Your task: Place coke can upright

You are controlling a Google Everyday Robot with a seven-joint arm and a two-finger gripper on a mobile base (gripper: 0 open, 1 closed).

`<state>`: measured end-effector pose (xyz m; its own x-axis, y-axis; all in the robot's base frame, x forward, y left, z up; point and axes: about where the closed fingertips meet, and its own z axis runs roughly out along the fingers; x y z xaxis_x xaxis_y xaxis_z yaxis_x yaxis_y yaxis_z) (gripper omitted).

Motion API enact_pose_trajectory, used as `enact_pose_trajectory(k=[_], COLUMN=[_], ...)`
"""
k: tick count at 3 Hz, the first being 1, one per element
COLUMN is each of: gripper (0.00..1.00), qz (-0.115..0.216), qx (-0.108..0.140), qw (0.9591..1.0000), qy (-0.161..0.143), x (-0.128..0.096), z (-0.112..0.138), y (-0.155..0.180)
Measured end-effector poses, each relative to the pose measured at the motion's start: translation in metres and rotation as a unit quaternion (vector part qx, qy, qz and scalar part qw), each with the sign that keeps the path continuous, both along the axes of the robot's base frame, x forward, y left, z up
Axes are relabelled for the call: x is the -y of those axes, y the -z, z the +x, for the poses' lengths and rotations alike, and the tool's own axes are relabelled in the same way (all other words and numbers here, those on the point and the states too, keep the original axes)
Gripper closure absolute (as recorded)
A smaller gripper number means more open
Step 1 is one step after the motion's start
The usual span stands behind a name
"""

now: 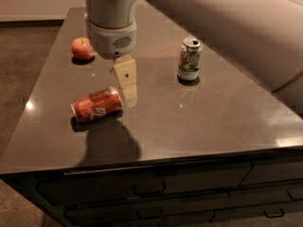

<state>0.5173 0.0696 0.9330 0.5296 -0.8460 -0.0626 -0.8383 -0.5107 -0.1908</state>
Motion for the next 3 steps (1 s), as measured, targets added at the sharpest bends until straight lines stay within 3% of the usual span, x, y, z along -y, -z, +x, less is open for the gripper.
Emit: enact_pose_trajectory(k=[2, 3], gripper=[0.0, 0.0], qz=[-0.008, -0.017], qx=[-0.022, -0.029], qw=[0.9992, 0.9993], qy=[-0.032, -0.017], x=[-0.039, -0.049], z=[0.005, 0.007], y=[0.024, 0.041])
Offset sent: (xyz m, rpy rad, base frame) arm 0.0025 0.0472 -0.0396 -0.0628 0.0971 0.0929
